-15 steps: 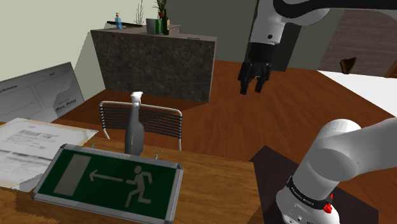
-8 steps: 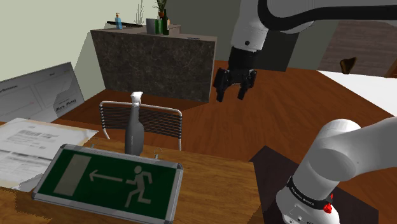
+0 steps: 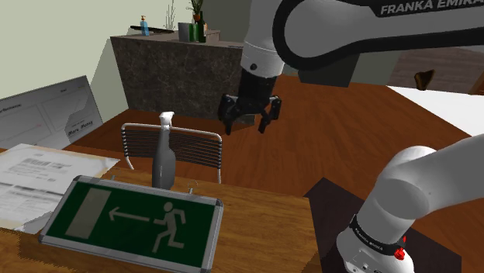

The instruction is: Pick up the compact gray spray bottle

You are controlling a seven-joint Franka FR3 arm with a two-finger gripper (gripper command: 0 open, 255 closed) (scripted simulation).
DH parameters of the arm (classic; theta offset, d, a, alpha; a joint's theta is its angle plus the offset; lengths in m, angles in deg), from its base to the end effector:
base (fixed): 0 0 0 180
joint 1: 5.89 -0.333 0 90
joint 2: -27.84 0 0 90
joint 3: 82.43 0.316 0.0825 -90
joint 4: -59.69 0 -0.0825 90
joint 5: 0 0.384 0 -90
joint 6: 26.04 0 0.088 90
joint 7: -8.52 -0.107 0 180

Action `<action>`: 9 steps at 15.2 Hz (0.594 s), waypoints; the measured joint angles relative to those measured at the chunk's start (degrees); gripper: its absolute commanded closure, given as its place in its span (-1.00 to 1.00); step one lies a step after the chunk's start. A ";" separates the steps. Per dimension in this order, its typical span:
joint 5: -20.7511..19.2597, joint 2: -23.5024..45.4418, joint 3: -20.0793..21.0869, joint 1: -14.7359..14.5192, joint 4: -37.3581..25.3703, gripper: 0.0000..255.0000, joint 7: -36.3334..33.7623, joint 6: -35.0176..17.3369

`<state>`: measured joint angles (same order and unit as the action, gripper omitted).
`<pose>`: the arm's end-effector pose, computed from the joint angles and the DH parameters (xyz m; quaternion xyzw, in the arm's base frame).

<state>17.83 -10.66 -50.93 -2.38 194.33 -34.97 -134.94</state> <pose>0.3224 0.2343 0.5427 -0.9742 0.2112 -0.0734 0.0299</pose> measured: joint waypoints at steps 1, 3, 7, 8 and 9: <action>-0.52 1.36 2.11 0.99 -1.35 -1.00 -2.62 -0.96; -2.15 4.87 6.63 3.58 -3.96 -1.00 -7.77 -3.54; -7.66 12.16 16.96 10.10 -10.23 -1.00 -19.67 -7.12; -9.90 14.66 20.28 12.45 -12.40 -1.00 -23.08 -7.76; -12.55 17.32 23.75 15.07 -14.56 -1.00 -26.64 -8.28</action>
<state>5.29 6.66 -27.18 12.68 179.77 -61.61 -143.22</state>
